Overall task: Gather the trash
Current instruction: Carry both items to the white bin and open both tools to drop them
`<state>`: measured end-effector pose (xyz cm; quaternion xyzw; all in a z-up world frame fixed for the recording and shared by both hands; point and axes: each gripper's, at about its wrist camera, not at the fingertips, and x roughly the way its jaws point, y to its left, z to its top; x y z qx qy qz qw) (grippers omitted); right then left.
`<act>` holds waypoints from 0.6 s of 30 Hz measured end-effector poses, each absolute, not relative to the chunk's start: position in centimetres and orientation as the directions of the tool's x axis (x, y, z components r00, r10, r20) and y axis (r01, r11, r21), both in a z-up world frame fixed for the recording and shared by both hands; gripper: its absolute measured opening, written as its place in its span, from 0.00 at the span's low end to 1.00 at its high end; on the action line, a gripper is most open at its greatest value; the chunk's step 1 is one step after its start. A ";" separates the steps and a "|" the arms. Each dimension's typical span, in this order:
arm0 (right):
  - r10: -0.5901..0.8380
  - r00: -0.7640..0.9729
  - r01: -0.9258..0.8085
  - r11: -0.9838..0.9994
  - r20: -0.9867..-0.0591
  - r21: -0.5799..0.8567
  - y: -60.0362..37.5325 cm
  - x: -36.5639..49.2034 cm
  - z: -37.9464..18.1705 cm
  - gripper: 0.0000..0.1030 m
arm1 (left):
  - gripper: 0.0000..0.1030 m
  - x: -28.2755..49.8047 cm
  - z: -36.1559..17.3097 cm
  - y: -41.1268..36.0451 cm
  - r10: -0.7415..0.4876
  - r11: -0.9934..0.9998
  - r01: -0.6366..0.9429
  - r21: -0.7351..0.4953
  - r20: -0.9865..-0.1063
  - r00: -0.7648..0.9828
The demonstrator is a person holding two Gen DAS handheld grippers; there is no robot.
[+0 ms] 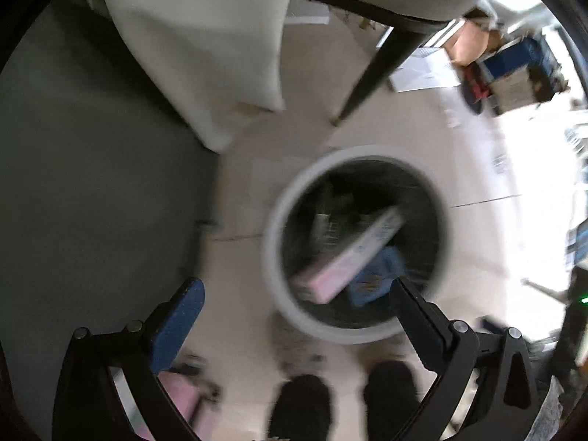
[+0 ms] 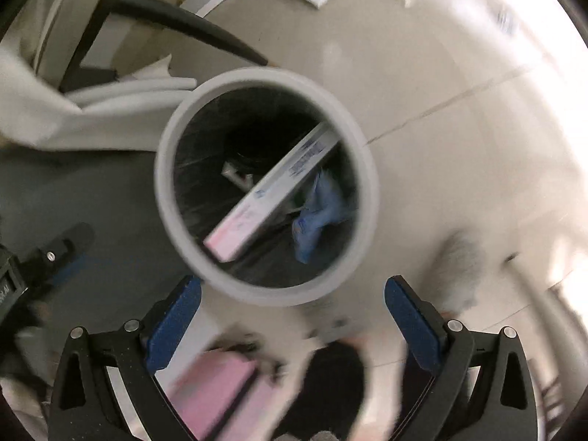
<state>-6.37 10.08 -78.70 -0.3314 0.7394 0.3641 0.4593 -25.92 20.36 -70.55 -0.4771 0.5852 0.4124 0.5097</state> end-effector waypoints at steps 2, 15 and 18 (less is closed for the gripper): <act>-0.170 -0.273 -0.871 0.462 -0.947 0.168 10.4 -6.6 -77.4 0.98 | 1.00 -25.8 -69.6 20.0 -0.123 0.234 -0.972 0.025 -0.991 -0.055; -0.130 -0.076 -0.930 0.366 -0.989 0.024 10.9 -6.1 -66.4 0.98 | 1.00 -25.8 -59.9 17.7 -0.068 0.240 -0.968 0.065 -0.994 -0.084; -0.112 -0.059 -0.937 0.350 -0.992 0.016 10.9 -6.4 -62.5 0.98 | 1.00 -25.8 -56.5 17.0 -0.054 0.242 -0.968 0.069 -0.995 -0.084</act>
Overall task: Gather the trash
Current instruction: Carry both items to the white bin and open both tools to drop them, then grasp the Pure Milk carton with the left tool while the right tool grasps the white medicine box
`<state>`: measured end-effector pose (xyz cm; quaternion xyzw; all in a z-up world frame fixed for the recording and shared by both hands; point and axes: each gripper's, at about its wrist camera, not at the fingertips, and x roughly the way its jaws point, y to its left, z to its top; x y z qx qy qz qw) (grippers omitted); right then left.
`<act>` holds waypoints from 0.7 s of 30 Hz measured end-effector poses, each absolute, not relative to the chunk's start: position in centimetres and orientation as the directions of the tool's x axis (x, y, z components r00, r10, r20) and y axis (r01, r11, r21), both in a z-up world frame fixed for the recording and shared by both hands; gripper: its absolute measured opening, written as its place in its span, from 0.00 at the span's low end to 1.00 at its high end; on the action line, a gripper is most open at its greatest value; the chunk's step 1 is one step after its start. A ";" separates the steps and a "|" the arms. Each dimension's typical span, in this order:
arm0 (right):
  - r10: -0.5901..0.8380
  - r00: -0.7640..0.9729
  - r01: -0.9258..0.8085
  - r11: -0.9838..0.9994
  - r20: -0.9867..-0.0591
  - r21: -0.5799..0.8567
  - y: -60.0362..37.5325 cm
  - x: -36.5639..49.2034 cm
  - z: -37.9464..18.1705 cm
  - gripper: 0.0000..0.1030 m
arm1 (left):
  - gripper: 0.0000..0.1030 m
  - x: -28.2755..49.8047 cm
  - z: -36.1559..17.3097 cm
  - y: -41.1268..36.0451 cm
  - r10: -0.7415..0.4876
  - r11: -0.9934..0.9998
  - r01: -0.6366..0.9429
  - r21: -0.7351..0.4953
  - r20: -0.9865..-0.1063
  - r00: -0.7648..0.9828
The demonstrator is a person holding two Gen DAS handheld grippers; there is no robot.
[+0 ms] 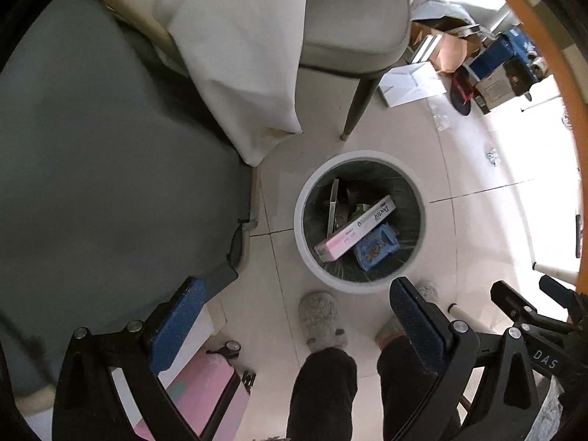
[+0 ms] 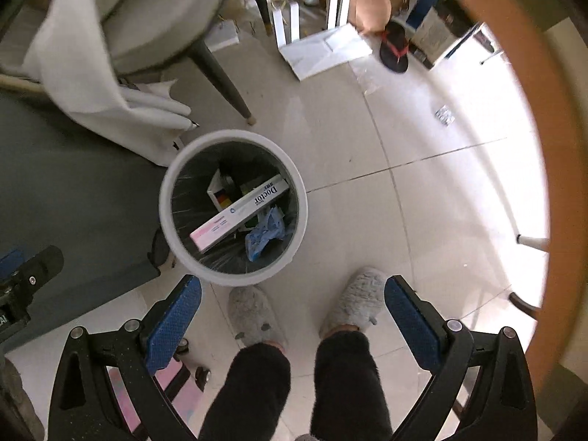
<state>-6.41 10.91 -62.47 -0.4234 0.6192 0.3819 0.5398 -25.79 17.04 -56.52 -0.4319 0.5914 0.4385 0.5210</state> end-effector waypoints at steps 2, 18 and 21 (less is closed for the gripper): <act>-0.101 -0.054 -0.938 0.347 -0.993 0.015 10.7 -6.6 -59.8 0.98 | 1.00 -25.8 -53.9 16.5 -0.045 0.248 -0.967 0.064 -0.996 -0.078; 0.088 -0.147 -0.877 0.450 -0.985 0.171 7.7 -4.8 -35.3 0.98 | 1.00 -23.1 -32.1 13.7 0.101 0.345 -0.934 0.095 -0.993 -0.064; 0.157 -0.161 -0.826 0.518 -0.974 0.220 6.8 -1.7 -31.2 0.98 | 1.00 -19.8 -28.7 14.1 0.155 0.393 -0.914 0.100 -0.987 -0.041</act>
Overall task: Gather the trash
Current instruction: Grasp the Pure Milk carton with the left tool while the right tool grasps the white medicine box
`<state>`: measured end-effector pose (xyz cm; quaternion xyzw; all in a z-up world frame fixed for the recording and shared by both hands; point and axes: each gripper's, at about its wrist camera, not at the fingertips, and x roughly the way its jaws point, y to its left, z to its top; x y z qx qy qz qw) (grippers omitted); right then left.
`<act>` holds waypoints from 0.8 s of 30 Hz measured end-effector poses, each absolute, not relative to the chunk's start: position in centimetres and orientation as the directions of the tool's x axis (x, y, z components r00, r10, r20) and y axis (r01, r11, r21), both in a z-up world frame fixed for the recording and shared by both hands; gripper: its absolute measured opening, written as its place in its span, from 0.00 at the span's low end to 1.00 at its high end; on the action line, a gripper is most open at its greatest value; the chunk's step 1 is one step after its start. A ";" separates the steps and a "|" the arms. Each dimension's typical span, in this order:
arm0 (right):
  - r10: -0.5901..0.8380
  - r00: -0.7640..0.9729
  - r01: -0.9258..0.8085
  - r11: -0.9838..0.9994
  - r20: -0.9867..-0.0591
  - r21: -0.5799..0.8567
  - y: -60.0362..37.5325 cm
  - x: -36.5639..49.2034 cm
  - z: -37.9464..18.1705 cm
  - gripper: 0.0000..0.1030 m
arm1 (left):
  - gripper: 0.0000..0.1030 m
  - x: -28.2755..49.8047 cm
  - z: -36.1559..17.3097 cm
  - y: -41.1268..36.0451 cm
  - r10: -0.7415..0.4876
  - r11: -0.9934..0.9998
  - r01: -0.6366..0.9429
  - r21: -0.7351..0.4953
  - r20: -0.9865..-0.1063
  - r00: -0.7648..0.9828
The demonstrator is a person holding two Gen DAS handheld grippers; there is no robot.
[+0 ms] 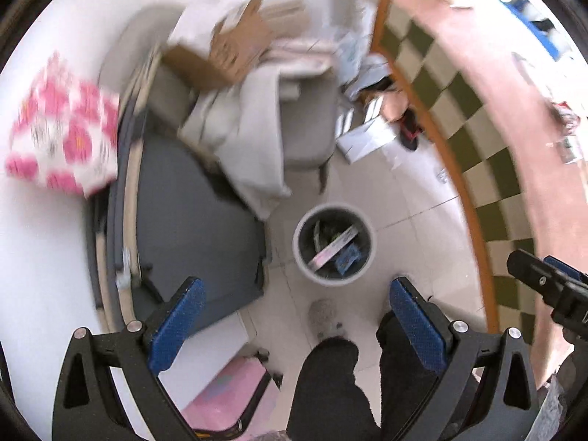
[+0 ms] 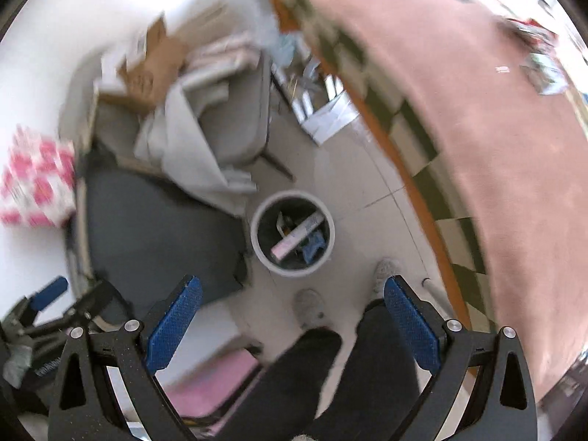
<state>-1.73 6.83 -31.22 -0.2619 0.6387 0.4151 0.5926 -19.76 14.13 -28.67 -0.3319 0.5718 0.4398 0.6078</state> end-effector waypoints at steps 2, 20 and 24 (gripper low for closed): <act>0.193 -0.154 -0.795 0.558 -0.969 0.238 6.3 0.9 -29.0 0.98 | 1.00 -16.2 -26.7 14.6 0.188 0.444 -0.890 0.099 -0.982 -0.015; 0.032 0.104 -0.522 0.853 -0.994 -0.027 -4.2 44.3 -26.6 0.98 | 0.99 34.4 -30.7 9.7 0.121 0.976 -0.193 0.098 -0.986 0.112; -0.004 0.074 -0.494 0.868 -0.997 -0.040 -6.4 48.6 -29.1 0.98 | 0.90 39.4 -34.5 7.3 0.024 0.999 -0.048 0.023 -0.999 0.040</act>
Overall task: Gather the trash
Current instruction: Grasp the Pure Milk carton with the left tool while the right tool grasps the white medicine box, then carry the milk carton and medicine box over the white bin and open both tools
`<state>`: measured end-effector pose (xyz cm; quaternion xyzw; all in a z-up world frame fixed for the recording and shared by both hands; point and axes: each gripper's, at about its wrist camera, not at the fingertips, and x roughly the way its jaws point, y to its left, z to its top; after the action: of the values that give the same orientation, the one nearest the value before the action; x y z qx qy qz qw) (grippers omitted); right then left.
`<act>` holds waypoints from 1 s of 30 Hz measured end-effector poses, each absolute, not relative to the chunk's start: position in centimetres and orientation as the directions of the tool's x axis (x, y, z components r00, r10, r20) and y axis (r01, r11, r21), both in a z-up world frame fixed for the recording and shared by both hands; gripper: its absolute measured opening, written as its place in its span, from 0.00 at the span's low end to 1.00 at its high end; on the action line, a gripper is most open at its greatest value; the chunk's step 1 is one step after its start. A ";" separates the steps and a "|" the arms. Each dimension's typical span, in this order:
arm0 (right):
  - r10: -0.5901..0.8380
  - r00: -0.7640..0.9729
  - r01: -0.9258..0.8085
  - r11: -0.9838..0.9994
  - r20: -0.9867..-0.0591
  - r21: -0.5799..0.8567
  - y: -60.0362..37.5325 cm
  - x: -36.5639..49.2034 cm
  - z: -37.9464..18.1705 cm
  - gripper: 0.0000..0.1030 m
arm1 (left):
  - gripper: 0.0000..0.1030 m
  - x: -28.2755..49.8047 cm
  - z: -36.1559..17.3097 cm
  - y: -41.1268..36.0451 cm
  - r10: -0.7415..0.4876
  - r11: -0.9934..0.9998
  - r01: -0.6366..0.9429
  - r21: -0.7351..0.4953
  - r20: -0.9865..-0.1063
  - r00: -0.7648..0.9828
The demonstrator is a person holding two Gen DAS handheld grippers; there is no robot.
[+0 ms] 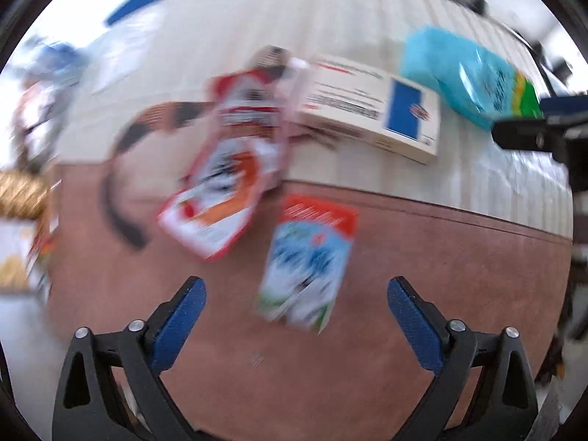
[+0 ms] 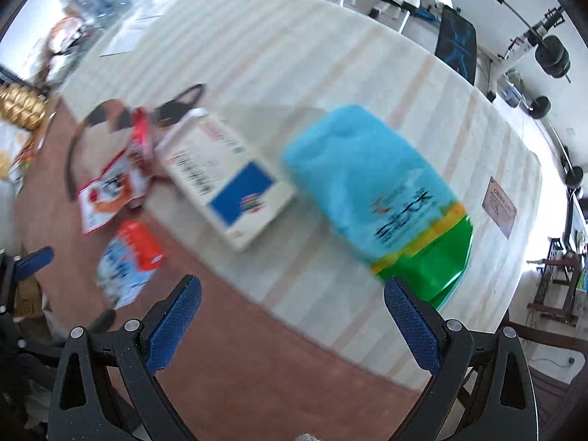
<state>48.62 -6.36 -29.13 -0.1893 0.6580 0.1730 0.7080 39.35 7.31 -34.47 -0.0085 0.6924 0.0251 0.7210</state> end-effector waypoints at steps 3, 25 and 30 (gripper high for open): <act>-0.018 0.048 -0.493 0.869 -0.999 -0.040 -7.2 50.7 -30.3 0.98 | 0.68 41.2 -36.8 6.8 0.005 1.000 -0.006 0.005 -1.000 -0.021; -0.127 -0.010 -0.787 0.613 -0.992 -0.070 6.1 51.6 -38.1 0.81 | 0.49 33.7 -38.3 15.9 -0.042 0.816 -0.578 -0.001 -0.997 -0.058; -0.077 -0.243 -0.575 0.814 -0.967 0.080 2.0 49.9 -38.1 0.81 | 0.49 35.1 -38.4 15.3 -0.027 0.820 -0.573 0.011 -0.998 -0.057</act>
<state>49.89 1.97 -38.08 -0.2150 0.7582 0.2163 0.5763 35.13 15.31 -38.43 -0.2152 0.6961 0.2093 0.6522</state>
